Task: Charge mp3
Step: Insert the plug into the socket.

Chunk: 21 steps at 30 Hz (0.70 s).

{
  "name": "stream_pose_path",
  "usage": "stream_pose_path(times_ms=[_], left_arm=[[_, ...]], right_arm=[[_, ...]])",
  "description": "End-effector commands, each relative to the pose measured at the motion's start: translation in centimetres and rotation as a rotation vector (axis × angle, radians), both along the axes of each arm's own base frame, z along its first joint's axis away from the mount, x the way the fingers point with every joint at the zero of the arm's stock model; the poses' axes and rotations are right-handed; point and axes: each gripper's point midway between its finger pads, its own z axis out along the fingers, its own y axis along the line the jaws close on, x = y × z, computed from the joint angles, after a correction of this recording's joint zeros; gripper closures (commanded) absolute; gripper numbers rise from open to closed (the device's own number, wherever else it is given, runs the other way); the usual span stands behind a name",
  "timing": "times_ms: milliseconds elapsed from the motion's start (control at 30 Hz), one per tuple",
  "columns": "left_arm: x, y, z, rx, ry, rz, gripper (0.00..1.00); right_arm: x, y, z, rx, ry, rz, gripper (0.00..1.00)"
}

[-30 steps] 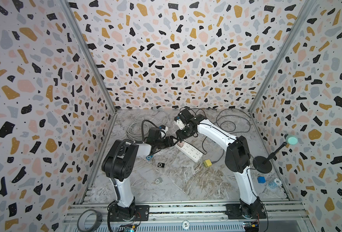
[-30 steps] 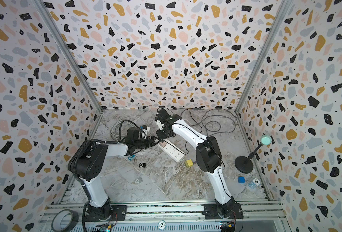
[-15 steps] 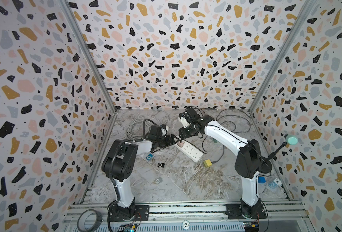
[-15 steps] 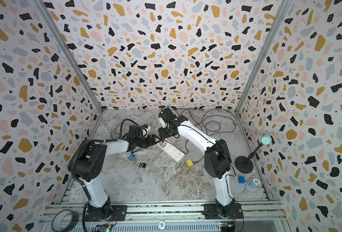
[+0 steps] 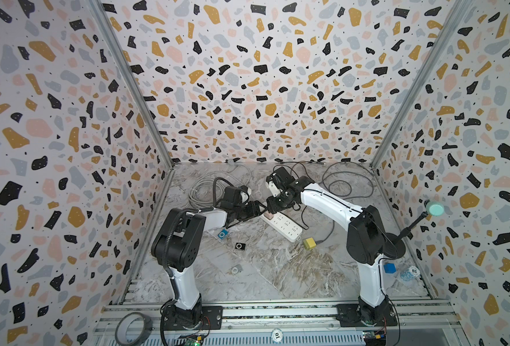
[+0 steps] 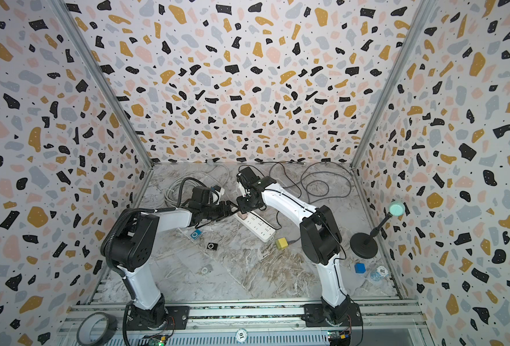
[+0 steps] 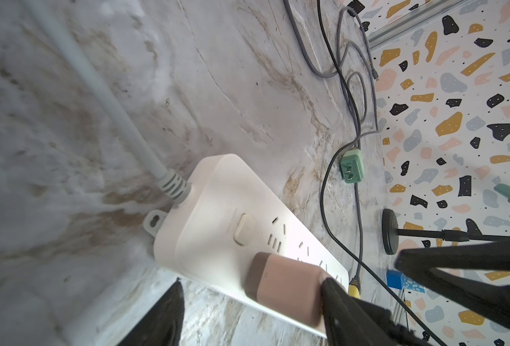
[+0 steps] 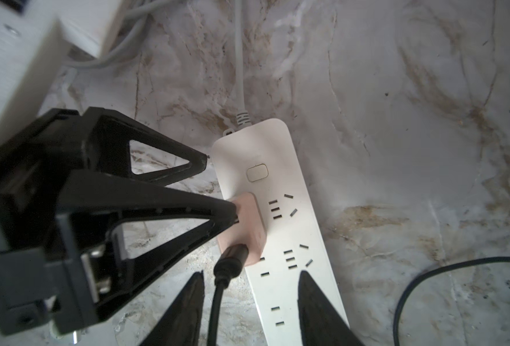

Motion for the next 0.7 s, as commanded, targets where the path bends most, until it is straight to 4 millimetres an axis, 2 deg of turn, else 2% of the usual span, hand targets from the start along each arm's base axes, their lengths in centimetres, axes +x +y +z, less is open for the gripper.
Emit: stream_pose_path(times_ms=[0, 400, 667], left_arm=[[-2.2, 0.7, -2.5, 0.06, 0.08, -0.006, 0.28], [-2.4, 0.6, -2.4, 0.052, 0.075, -0.014, 0.3], [-2.7, 0.5, -2.7, 0.052, 0.08, -0.02, 0.33]], right_arm=[[0.0, 0.3, 0.9, -0.014, -0.022, -0.006, 0.49], [1.1, -0.8, -0.9, -0.115, -0.044, -0.065, 0.59], [-0.1, -1.0, -2.5, -0.168, -0.017, -0.026, 0.63]])
